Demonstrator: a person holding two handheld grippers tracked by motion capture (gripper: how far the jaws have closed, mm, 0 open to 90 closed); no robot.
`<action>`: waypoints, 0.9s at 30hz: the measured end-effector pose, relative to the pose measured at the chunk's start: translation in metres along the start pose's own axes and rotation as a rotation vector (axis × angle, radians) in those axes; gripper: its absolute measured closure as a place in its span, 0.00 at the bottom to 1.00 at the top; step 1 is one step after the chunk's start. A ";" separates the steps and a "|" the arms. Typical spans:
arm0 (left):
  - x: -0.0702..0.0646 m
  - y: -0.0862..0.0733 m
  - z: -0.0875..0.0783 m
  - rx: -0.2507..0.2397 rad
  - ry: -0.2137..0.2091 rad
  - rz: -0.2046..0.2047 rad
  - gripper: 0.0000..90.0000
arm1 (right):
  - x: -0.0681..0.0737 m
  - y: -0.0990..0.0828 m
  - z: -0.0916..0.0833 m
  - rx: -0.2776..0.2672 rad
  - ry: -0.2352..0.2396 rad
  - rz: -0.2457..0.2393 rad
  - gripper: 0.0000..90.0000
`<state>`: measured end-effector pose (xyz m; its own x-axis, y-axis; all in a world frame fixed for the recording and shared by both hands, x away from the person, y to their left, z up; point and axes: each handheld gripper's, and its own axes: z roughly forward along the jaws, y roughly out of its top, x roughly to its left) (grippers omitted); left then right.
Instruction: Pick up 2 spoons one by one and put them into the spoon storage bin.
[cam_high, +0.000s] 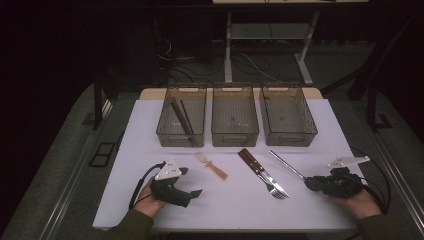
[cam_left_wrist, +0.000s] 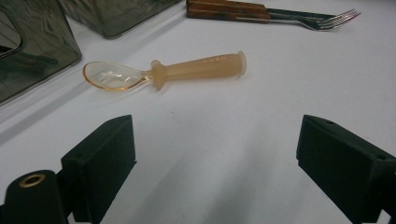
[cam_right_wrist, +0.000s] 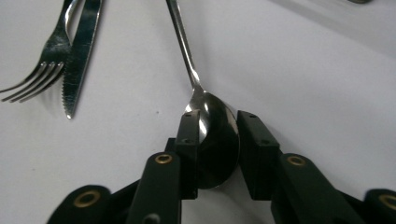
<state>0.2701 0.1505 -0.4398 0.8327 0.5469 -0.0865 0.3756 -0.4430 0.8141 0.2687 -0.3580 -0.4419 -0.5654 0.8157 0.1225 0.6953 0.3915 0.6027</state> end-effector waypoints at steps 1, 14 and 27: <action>0.000 0.000 0.000 -0.001 0.000 0.000 0.11 | 0.000 0.000 0.000 -0.001 0.009 0.004 0.81; 0.000 0.000 0.000 0.000 0.000 0.001 0.11 | 0.003 0.002 -0.007 -0.037 0.081 -0.024 0.97; 0.000 0.000 0.000 -0.002 0.000 0.005 0.11 | 0.001 0.003 -0.010 -0.049 0.063 -0.029 0.98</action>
<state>0.2703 0.1507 -0.4394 0.8343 0.5451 -0.0826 0.3711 -0.4443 0.8154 0.2656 -0.3601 -0.4318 -0.6128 0.7754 0.1525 0.6564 0.3920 0.6446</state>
